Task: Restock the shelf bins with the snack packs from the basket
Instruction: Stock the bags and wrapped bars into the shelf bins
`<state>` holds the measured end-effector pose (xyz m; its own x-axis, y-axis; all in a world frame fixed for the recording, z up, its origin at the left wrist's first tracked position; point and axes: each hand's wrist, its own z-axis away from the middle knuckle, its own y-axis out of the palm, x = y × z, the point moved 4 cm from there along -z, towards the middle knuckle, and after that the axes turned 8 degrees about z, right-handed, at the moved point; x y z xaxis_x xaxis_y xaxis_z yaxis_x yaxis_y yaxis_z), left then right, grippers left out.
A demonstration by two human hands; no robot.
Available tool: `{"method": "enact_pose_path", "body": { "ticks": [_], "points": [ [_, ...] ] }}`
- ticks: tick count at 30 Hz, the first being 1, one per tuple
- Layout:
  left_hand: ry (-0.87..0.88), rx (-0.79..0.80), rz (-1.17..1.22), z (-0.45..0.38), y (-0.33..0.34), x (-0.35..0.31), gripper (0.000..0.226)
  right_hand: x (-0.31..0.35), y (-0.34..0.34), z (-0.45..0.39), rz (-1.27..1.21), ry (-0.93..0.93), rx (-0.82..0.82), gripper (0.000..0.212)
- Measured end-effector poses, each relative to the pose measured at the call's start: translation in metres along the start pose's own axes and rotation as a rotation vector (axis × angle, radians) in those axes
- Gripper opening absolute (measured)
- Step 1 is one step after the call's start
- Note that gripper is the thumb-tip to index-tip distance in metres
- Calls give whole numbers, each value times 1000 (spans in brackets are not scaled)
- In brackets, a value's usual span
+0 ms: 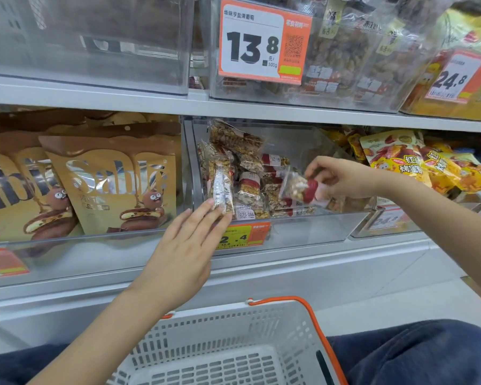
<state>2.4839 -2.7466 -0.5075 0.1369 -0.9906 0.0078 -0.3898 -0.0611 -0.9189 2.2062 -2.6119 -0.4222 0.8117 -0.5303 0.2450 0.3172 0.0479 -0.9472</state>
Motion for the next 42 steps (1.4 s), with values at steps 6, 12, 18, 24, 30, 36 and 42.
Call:
{"method": "enact_pose_path", "body": {
  "ticks": [6, 12, 18, 24, 30, 36, 42],
  "points": [
    [0, 31, -26, 0, 1, 2, 87, 5, 27, -26, 208, -65, 198, 22],
    [4, 30, -26, 0, 3, 4, 88, 20, 52, -37, 261, -131, 42, 6],
    [-6, 16, -23, -1, 4, 2, 85, 66, 1, -16, -253, -144, -531, 9],
    [2, 21, -15, 0, 1, 4, 86, 159, 19, -36, -317, -113, -238, 46],
    [9, 8, 6, 1, -1, 4, 86, 162, 41, -44, -477, 180, -78, 63],
    [-3, 9, 9, 1, -2, 3, 85, 152, 52, -52, -493, 250, -87, 37],
    [11, 2, 15, 2, -3, 5, 84, 148, 32, -42, -812, 60, -329, 65]
  ]
}}
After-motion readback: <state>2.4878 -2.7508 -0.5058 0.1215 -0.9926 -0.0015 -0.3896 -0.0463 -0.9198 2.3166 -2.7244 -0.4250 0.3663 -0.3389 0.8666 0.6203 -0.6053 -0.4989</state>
